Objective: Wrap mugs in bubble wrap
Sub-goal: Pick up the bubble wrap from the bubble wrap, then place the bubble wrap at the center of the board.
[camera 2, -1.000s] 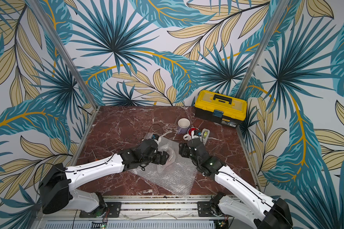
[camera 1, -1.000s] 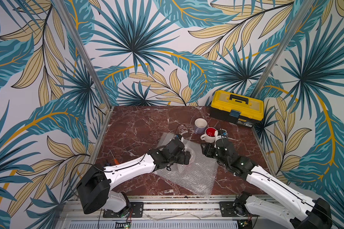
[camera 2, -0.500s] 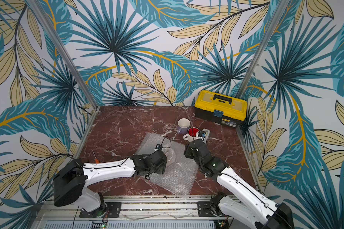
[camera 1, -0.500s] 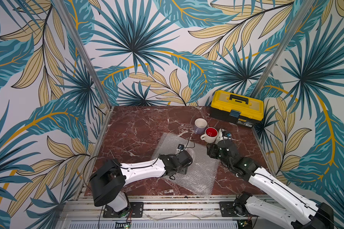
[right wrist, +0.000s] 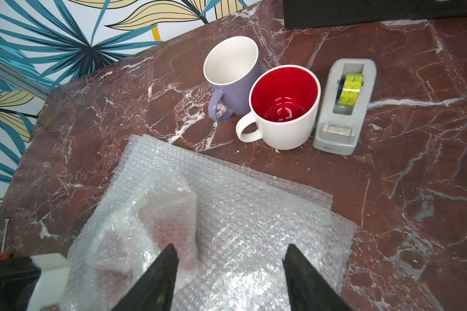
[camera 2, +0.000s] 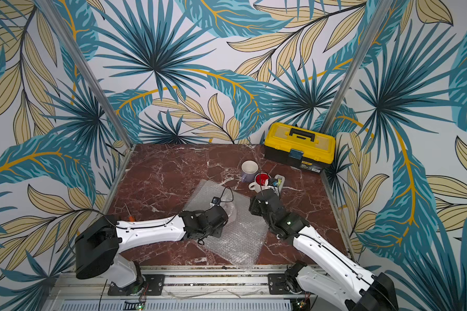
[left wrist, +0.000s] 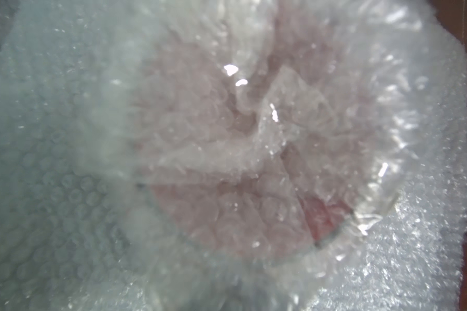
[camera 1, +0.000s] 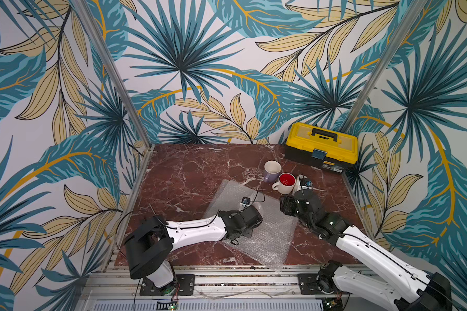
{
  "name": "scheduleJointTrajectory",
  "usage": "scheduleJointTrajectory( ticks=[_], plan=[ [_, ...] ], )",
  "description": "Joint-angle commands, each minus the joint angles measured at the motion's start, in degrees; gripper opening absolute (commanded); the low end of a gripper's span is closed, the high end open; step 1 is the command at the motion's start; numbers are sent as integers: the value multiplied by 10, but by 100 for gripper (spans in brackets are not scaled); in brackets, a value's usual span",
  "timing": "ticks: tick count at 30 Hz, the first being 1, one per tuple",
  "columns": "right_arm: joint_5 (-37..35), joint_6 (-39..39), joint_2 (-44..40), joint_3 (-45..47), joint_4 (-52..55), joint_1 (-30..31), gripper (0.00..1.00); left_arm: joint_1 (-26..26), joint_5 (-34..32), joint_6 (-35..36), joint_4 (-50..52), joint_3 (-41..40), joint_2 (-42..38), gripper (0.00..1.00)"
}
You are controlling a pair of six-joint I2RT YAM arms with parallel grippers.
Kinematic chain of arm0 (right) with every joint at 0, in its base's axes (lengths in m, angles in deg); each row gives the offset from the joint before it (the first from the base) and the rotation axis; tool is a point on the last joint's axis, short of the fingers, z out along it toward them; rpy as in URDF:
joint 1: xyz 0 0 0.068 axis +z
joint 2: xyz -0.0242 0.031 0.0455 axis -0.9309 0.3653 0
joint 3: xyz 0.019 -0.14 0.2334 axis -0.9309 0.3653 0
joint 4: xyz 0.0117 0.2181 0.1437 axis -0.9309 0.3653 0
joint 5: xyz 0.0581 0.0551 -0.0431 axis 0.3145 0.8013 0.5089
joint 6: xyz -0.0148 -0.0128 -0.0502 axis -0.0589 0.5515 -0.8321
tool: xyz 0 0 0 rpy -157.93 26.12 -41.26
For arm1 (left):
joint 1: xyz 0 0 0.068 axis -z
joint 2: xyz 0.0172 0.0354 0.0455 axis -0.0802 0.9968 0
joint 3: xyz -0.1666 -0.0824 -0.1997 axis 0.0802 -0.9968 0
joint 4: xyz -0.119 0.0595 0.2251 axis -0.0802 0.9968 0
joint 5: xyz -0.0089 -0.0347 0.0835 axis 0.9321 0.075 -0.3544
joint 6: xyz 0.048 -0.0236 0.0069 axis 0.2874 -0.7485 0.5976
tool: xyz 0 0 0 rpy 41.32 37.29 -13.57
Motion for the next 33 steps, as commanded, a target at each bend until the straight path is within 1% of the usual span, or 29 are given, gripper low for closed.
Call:
scheduleJointTrajectory(
  ticks=[1, 2, 4, 10, 12, 14, 17, 19, 23, 25, 28, 31, 33],
  plan=[
    [3, -4, 0, 13, -3, -2, 64, 1, -14, 1, 24, 12, 1, 12],
    [2, -5, 0, 13, -3, -2, 64, 1, -15, 2, 27, 14, 0, 9],
    [1, -5, 0, 13, -3, -2, 64, 1, -22, 7, 37, 22, -6, 1],
    [-7, -10, -14, 18, -1, -3, 64, -1, -76, 35, 95, 77, -32, 0],
    [-12, -11, -18, 20, 1, -3, 63, -13, -93, 58, 110, 100, -42, 0],
    [-12, -16, -22, 23, 1, -3, 63, -39, -94, 89, 114, 117, -55, 0],
    [-9, -28, -22, 24, -1, -2, 63, -101, -101, 149, 113, 137, -65, 0],
    [-3, -44, -22, 23, -7, -3, 63, -160, -101, 195, 112, 156, -64, 0],
    [9, -73, -23, 17, -17, -4, 65, -294, -26, 282, 88, 201, -37, 0],
    [16, -87, -22, 10, -15, -5, 67, -353, 16, 323, 72, 228, -8, 0],
    [30, -98, -22, 0, -11, -6, 68, -423, 38, 368, 65, 283, 50, 0],
    [47, -107, -20, -6, -10, -7, 68, -489, 87, 395, 67, 335, 109, 0],
    [55, -115, -14, -17, 4, -9, 68, -518, 102, 415, 67, 361, 144, 0]
  ],
)
